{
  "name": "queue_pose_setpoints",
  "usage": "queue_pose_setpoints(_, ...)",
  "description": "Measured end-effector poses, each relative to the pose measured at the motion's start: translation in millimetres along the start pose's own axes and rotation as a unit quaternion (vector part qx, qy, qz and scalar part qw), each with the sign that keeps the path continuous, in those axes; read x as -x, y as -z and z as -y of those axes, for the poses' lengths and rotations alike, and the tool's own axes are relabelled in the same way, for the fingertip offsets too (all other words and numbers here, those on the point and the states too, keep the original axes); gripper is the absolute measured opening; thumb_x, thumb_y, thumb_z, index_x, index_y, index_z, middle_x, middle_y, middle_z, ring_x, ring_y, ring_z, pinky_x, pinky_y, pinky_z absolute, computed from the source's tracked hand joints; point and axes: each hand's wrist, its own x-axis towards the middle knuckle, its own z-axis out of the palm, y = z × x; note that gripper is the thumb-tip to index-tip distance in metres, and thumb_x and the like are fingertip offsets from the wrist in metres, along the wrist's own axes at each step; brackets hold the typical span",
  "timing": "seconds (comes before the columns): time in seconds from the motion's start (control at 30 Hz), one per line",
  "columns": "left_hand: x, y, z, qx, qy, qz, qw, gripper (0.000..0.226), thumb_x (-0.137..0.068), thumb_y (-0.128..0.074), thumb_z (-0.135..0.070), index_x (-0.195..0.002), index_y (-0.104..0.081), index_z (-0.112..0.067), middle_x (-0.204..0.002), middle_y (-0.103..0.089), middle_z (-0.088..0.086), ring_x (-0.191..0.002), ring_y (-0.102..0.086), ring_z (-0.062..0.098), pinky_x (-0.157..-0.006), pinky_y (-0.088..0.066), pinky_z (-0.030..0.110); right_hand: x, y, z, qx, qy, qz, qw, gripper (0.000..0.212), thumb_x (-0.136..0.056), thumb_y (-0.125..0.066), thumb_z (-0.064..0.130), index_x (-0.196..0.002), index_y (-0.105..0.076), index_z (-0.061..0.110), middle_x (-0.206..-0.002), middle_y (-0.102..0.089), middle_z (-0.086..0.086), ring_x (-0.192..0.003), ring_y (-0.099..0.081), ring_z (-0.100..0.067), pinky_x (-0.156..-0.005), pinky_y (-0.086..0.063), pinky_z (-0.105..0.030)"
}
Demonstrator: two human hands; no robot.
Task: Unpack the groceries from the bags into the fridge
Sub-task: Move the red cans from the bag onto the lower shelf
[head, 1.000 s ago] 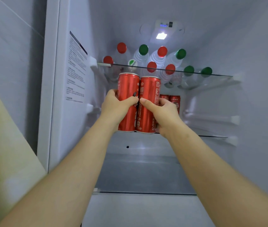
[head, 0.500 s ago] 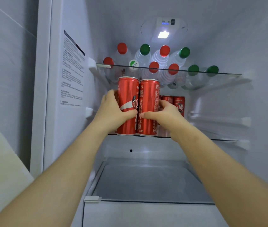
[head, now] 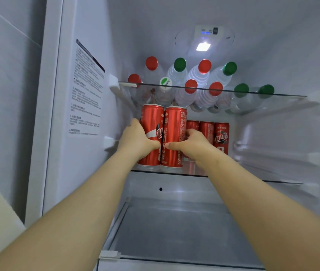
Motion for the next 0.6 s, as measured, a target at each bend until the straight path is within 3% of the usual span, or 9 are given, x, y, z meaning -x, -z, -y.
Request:
queue_pose_setpoints(0.13,-15,-11,3,-0.032,0.025,-0.004,0.999,0.068,-0.073,-0.076,-0.024,-0.125,-0.035,-0.008,-0.121,-0.053,0.012,-0.104,-0.057,0.03,-0.075,-0.045,0.035,-23,-9,-8,0.002,-0.022,-0.006,1.0,0.072,-0.069,-0.082,0.019,-0.129,-0.045,0.012,-0.126,-0.057,-0.007,-0.112,-0.057,-0.024,-0.098,-0.047,-0.043)
queue_pose_setpoints(0.6,-73,-41,17,-0.068,0.073,0.031,0.995,0.072,-0.076,-0.075,-0.018,-0.13,-0.029,-0.004,-0.128,-0.048,0.014,-0.112,-0.055,0.033,-0.089,-0.048,0.039,-104,-35,-14,0.141,-0.088,0.031,0.986,0.082,-0.067,-0.083,0.031,-0.132,-0.04,0.007,-0.125,-0.055,-0.013,-0.111,-0.058,-0.029,-0.096,-0.049,-0.042)
